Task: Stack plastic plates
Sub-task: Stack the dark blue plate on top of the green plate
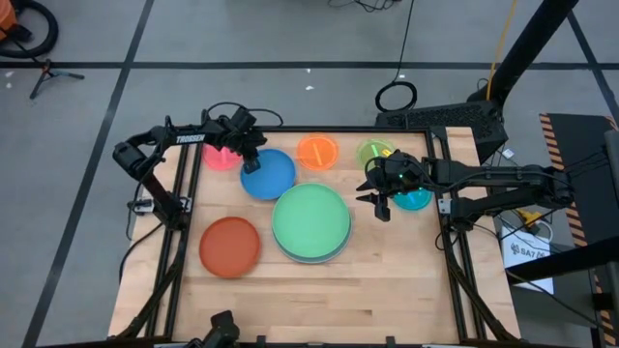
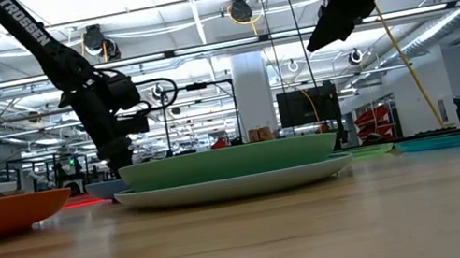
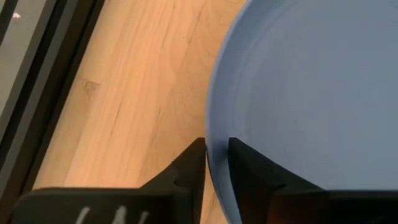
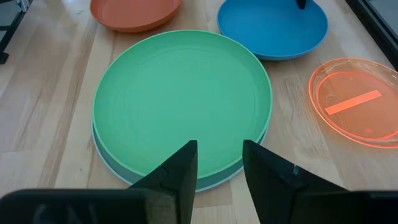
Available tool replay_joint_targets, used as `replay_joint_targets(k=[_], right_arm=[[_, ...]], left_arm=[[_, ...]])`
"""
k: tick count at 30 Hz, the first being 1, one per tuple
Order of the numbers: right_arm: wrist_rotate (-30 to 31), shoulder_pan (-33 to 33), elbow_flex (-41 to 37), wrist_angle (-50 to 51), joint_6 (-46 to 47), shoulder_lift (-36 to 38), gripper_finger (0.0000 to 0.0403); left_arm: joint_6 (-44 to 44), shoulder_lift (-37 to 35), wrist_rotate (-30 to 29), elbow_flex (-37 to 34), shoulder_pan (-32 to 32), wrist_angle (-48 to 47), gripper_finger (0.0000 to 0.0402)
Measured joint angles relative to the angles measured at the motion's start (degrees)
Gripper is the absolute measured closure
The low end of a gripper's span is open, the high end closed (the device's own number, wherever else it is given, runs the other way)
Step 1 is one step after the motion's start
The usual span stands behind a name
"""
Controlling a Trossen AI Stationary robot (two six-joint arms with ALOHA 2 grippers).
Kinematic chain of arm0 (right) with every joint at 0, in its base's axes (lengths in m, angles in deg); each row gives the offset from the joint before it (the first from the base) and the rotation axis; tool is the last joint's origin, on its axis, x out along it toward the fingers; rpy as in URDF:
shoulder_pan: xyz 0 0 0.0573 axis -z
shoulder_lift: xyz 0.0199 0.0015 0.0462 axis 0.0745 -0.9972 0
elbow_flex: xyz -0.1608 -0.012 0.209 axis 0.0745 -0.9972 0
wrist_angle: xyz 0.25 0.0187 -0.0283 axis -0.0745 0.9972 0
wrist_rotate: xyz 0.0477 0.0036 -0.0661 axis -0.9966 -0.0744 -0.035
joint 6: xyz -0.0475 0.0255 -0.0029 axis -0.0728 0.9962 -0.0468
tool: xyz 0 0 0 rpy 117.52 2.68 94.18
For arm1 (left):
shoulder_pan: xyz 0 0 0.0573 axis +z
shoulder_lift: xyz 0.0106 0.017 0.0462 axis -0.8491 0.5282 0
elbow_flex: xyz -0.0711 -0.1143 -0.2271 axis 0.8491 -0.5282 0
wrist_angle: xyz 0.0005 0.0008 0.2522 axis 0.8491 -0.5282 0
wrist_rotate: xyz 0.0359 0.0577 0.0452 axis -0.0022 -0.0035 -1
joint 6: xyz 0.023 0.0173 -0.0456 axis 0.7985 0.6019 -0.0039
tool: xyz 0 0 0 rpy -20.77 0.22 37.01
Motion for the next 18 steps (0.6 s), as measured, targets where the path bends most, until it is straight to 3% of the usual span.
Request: replay_joint_targets(k=[8,18], right_arm=[[0.0,0.0,0.0,0.0,0.0,0.0,0.0282],[0.0,0.0,0.0,0.0,0.1,0.0,0.0282]], left_arm=[[0.0,-0.1,-0.7,0.0,0.0,0.2,0.0365],[0.1,-0.7,-1.1,0.1,0.0,-0.1,0.0371]])
